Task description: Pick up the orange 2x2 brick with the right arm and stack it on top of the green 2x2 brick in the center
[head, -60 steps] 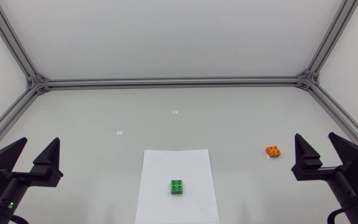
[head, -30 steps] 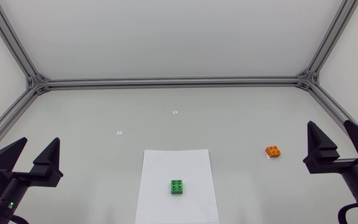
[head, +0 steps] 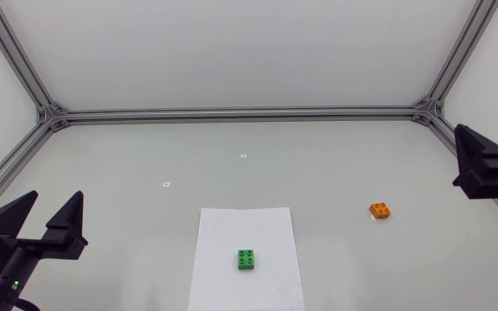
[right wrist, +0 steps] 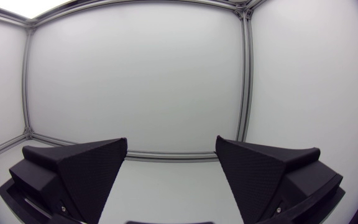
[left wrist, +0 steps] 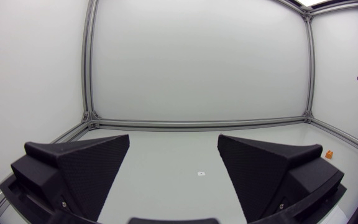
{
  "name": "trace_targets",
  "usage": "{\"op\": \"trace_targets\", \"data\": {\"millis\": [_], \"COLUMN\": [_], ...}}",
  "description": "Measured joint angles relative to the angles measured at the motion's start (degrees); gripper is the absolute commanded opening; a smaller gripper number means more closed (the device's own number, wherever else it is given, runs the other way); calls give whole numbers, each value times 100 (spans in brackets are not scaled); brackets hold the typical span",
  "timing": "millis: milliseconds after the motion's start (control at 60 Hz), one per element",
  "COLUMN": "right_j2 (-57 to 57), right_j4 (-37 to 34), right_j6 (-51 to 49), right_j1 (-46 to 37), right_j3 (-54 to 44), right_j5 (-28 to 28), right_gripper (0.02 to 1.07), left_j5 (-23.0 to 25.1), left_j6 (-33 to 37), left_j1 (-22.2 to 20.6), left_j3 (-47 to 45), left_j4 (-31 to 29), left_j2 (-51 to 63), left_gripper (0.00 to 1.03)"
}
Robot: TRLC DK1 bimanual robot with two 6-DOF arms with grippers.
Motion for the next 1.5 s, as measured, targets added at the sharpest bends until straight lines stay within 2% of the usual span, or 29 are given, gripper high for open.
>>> {"op": "trace_targets", "data": {"millis": [150, 350, 550, 650, 717, 1133, 1500], "right_j2": [981, 2695, 3932, 4712, 5191, 6717, 7816], "right_j4": [-671, -2033, -3191, -3995, -4258, -4509, -4308], "right_j6": [17, -208, -664, -835, -894, -1340, -1882], "right_j1": [-2, -164, -197, -262, -317, -555, -555], "right_j3": [876, 2378, 3442, 4131, 4446, 4577, 4522], "right_j5": [42, 66, 66, 66, 63, -372, -24], "right_gripper": [103, 102, 102, 102, 102, 102, 102], "left_j5": [-2, 0, -2, 0, -2, 0, 0], "left_j6": [2, 2, 2, 2, 2, 0, 2], "left_j1": [-2, -2, -2, -2, 0, -2, -2], "left_j3": [0, 0, 0, 0, 0, 0, 0], "left_j4": [0, 0, 0, 2, 0, 2, 0], "left_j2": [0, 0, 0, 0, 0, 0, 0], "left_gripper": [99, 99, 99, 99, 99, 99, 99]}}
